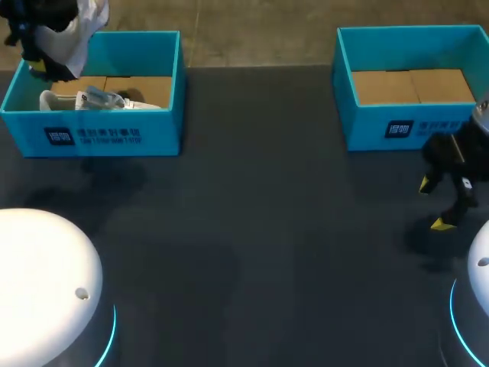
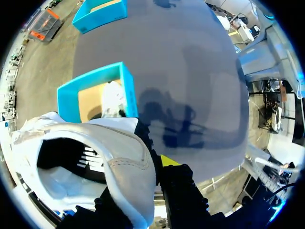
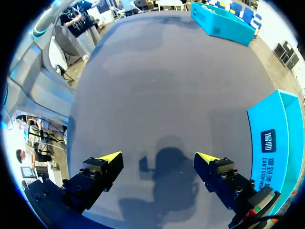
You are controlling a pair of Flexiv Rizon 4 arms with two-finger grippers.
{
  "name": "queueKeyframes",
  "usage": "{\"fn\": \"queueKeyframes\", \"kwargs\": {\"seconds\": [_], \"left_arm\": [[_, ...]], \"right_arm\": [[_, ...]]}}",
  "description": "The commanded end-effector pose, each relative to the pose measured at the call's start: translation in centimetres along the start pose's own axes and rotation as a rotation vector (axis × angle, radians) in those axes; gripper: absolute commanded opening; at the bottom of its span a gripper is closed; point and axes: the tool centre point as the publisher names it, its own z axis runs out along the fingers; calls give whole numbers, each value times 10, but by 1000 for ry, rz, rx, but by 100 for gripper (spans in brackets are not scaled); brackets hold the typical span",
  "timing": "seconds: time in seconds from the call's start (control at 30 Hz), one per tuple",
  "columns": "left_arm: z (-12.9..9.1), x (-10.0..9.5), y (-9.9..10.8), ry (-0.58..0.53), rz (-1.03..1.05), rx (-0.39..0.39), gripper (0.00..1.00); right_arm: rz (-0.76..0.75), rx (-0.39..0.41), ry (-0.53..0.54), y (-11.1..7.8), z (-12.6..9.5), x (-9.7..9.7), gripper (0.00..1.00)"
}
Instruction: Take the shoe out of the shoebox, open the shoe tongue, remove and reinsert the insole, then place the shoe into the shoebox
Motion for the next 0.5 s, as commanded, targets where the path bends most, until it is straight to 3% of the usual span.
{"fn": "queueKeyframes", "kwargs": {"seconds": [0.03, 0.23, 0.5], "left_arm": [[1, -24, 26, 6, -1, 16, 0], [6, -48, 66, -5, -19, 33, 0], [10, -74, 92, -21, -22, 36, 0]], "right_arm": [[1, 3, -1, 0, 0, 0, 100], [1, 3, -1, 0, 0, 0, 100], [1, 3, -1, 0, 0, 0, 100]]}}
